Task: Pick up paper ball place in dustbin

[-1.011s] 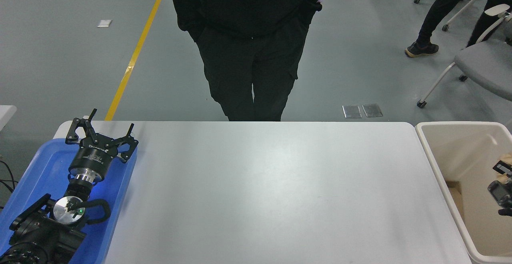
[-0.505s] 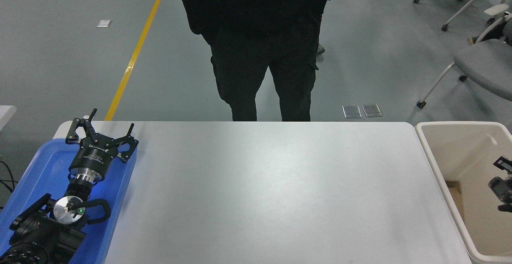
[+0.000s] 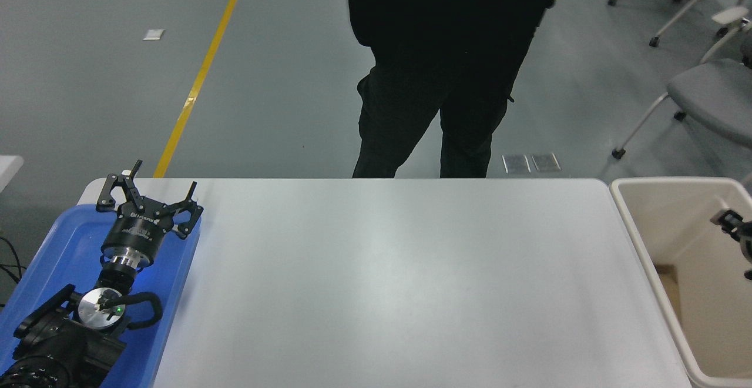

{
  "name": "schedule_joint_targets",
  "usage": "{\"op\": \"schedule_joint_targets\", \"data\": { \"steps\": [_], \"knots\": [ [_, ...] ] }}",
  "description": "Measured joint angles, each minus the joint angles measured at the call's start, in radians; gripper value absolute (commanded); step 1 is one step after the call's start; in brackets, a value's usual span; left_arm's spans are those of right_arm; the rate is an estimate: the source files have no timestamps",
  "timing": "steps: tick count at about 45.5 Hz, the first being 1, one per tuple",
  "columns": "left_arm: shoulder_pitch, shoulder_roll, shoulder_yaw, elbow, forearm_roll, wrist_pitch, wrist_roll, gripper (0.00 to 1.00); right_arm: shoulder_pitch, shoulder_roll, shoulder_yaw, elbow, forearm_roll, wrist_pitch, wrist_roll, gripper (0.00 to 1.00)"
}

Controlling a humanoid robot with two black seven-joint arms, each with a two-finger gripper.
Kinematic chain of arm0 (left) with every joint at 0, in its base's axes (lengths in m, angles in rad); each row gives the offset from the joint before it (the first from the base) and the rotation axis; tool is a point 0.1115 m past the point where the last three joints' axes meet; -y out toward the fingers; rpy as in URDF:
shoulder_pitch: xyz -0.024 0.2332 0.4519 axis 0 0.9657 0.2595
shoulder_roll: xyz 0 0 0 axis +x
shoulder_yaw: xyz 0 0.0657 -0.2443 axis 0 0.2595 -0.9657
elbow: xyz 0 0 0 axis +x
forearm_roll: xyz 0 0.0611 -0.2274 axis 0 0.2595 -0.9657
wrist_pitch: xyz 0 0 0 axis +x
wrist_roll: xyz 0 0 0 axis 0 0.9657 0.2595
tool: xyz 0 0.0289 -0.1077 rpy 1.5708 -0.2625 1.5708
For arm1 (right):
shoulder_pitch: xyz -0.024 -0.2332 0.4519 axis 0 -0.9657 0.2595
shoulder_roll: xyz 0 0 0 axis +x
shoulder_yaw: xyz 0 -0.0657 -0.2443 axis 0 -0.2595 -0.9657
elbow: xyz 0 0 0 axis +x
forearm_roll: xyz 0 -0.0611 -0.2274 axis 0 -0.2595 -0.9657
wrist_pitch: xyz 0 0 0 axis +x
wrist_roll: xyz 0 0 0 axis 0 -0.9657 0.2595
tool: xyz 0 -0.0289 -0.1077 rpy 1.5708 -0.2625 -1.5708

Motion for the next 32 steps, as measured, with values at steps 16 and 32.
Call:
{"op": "schedule_joint_targets", "data": {
  "steps": [16,32],
  "knots": [
    [-0.001,0.000,0.001,0.000,0.000,0.000,0.001,0.99,0.413,0.053,-0.251,0.252,0.003,0.311,-0.002,1.00],
    [0.001,0.001,0.001,0.000,0.000,0.000,0.001,0.99,0.707,0.243,-0.258,0.356,0.035,0.734,-0.002,1.00]
  ]
}}
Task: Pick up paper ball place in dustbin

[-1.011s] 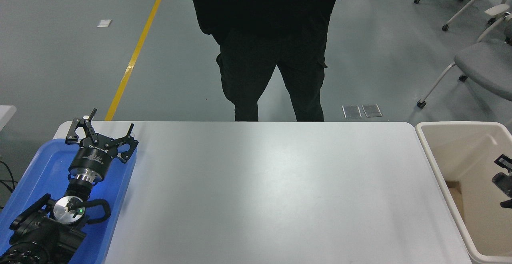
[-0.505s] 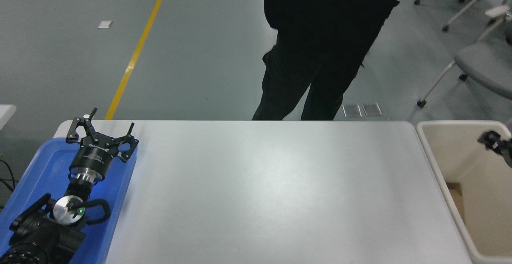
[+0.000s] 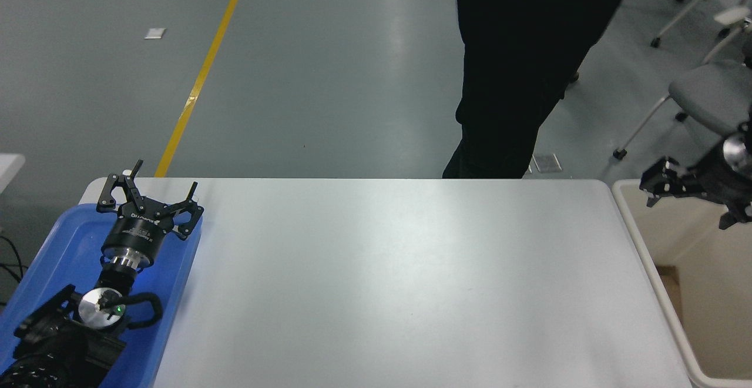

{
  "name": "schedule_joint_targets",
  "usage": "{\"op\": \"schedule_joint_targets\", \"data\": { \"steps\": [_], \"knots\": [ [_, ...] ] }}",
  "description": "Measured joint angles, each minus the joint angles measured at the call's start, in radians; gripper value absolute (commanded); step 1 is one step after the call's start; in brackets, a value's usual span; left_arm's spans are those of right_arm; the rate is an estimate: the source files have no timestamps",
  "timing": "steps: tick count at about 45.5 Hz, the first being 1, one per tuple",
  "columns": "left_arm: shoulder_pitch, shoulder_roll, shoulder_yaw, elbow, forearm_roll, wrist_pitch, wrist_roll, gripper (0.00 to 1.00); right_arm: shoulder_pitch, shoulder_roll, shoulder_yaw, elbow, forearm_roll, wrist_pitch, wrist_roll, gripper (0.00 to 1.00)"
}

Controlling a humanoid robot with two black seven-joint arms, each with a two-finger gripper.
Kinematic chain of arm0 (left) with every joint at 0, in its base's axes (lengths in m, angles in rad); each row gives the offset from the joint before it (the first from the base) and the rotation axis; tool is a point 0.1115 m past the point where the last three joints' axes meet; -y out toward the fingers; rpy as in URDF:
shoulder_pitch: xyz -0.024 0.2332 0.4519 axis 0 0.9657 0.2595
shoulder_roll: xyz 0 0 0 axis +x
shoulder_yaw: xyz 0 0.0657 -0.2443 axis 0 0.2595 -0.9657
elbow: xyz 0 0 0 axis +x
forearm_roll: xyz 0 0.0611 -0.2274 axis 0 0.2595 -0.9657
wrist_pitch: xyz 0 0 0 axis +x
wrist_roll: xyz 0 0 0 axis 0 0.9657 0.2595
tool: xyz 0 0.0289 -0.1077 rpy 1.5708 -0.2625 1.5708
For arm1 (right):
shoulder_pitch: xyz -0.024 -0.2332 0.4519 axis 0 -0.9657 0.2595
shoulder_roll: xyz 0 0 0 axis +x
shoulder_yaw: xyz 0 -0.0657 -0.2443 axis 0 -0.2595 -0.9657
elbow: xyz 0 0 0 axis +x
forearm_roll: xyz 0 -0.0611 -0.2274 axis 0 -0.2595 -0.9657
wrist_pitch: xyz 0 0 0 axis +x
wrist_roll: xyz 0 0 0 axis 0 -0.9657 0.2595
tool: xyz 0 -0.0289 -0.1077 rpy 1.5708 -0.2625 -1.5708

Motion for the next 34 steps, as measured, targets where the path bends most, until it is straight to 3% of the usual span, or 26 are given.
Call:
{"op": "schedule_joint_targets", "data": {
  "steps": [13,34],
  "knots": [
    [0.000,0.000,0.000,0.000,0.000,0.000,0.000,0.99,0.159,0.119,0.066,0.078,0.069,0.084,0.001,1.00],
    [0.000,0.000,-0.002,0.000,0.000,0.000,-0.001,0.99,0.222,0.172,0.151,0.105,0.111,0.109,0.001,1.00]
  ]
}}
